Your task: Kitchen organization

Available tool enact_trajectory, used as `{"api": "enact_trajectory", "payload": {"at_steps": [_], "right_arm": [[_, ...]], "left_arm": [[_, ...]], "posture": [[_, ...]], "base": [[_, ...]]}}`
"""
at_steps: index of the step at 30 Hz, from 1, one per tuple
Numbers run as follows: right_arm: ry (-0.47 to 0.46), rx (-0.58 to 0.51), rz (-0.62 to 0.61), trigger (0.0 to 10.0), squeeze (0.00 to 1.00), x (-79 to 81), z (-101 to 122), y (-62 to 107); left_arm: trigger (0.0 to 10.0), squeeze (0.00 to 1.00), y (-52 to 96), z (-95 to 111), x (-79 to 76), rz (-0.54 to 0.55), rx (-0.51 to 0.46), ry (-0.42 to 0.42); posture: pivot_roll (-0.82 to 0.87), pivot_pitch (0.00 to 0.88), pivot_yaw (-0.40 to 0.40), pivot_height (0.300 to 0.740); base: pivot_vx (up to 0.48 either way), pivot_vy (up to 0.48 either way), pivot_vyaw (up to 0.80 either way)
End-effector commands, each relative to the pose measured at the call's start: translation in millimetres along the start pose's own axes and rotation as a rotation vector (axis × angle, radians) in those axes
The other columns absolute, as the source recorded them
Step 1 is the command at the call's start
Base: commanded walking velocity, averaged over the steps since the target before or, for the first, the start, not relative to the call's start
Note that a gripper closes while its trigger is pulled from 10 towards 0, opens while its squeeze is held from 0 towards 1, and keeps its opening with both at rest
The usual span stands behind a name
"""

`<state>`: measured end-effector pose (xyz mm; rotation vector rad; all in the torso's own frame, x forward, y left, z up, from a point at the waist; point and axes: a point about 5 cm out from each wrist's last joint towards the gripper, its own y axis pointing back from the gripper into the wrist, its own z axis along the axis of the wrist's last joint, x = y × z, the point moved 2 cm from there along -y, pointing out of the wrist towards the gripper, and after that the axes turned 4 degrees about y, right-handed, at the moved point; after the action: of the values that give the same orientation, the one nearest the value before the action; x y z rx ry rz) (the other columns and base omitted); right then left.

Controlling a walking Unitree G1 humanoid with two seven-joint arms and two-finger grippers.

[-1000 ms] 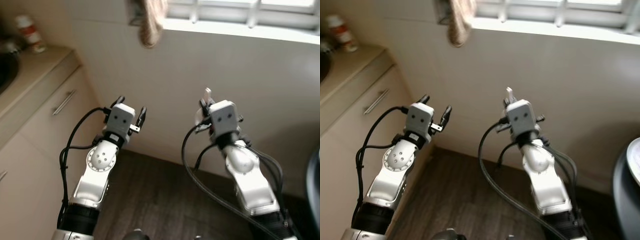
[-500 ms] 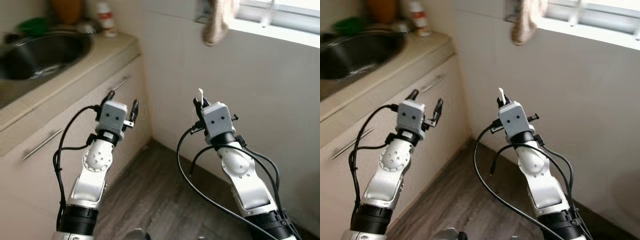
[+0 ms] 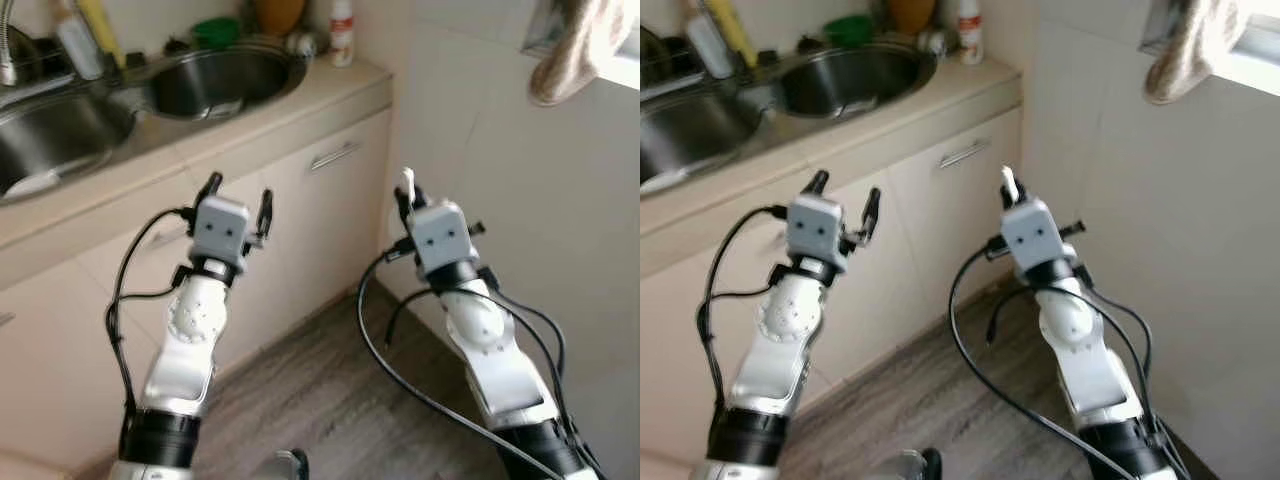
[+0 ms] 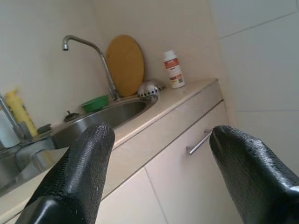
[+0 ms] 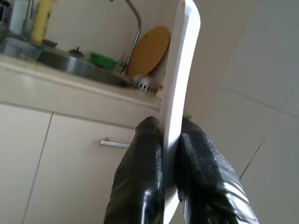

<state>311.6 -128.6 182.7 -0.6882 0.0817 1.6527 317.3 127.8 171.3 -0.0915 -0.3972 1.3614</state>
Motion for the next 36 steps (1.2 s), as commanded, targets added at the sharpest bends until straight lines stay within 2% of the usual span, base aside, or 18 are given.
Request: {"api": "enact_trajectory", "payload": {"at_steps": [1,7,13,21,27,31,36], "right_arm": [[-0.004,-0.043,-0.006,0.0,0.00,2.6,9.1,-3.5],[-0.001,-0.047,-0.017,0.0,0.00,0.6,9.3,-4.3],[-0.004,-0.058,-0.023,0.0,0.00,1.6,10.4,-4.6],[0.007,-0.060,-0.042,0.0,0.00,-2.1,10.5,-5.8],[0.023,-0.073,-0.043,0.0,0.00,-2.2,12.4,-5.8],[0.005,-0.093,-0.082,0.0,0.00,-10.3,17.5,-8.4],[-0.012,-0.124,-0.104,0.0,0.00,-14.1,25.5,-11.0]], "left_arm": [[10.0,0.00,0.5,2.3,11.2,0.029,-0.013,-0.016],[10.0,0.00,-0.1,2.8,10.5,0.025,-0.019,-0.014],[10.0,0.00,-1.7,4.4,7.9,0.017,-0.028,-0.011],[10.0,0.00,-2.5,5.5,6.0,0.008,-0.036,-0.007],[10.0,0.00,-3.5,6.7,5.7,0.007,-0.043,-0.006],[10.0,0.00,-3.9,7.2,5.1,0.005,-0.045,-0.010],[10.0,0.00,-4.3,8.7,4.5,0.003,-0.054,-0.007]], "posture": [[-0.10,0.028,0.041,0.740],[-0.10,0.025,0.042,0.740],[-0.10,0.018,0.043,0.740],[-0.11,0.015,0.043,0.740],[-0.11,0.023,0.041,0.740],[-0.11,0.025,0.041,0.740],[-0.11,0.026,0.038,0.740]], "base": [[0.000,0.000,0.00],[0.126,0.000,0.00],[0.300,0.000,0.80],[0.338,0.000,0.00],[0.379,0.000,0.80],[0.382,0.000,0.80],[0.369,0.000,0.11]]}}
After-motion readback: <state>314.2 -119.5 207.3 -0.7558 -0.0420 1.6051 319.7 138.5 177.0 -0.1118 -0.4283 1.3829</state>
